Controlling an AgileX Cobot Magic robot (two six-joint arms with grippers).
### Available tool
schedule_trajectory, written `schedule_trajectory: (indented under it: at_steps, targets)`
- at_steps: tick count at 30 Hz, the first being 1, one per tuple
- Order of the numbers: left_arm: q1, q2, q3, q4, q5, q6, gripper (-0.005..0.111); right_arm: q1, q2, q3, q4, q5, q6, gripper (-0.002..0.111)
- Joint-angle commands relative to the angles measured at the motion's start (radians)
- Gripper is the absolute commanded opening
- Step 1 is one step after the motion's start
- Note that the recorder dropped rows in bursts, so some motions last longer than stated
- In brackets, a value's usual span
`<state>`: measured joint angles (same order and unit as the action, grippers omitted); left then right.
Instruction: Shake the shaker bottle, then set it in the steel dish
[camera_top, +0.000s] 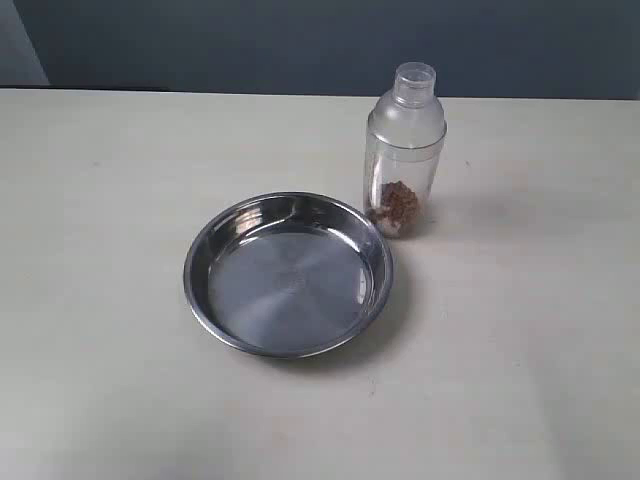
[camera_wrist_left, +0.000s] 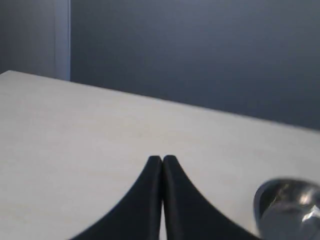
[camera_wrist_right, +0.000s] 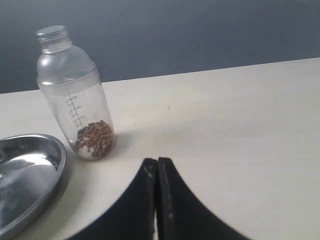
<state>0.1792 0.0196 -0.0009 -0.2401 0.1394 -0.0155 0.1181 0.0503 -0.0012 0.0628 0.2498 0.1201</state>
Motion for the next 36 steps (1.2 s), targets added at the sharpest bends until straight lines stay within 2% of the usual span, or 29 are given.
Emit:
schedule_trajectory:
  at_steps: [1,11,23,26,30,36]
  targets:
    - [-0.003,-0.007,0.001,-0.227,-0.101,-0.011,0.001,0.001,0.002,0.001,0.000,-0.014,-0.004,-0.001]
    - [-0.003,-0.007,0.001,-0.313,0.001,-0.012,0.001,0.001,0.002,0.001,0.000,-0.014,-0.004,-0.001]
    - [-0.003,-0.007,0.001,-0.423,-0.004,-0.010,0.001,0.001,0.002,0.001,0.000,-0.014,-0.004,-0.001]
    - [-0.003,-0.007,-0.007,-0.500,-0.081,-0.010,0.001,0.001,0.002,0.001,0.000,-0.012,-0.004,-0.001]
    - [-0.003,0.041,-0.179,-0.411,-0.105,0.074,0.001,0.001,0.002,0.001,0.000,-0.012,-0.004,-0.001]
    - [-0.003,0.409,-0.473,-0.240,-0.194,0.090,0.001,0.001,0.002,0.001,0.000,-0.012,-0.004,-0.001]
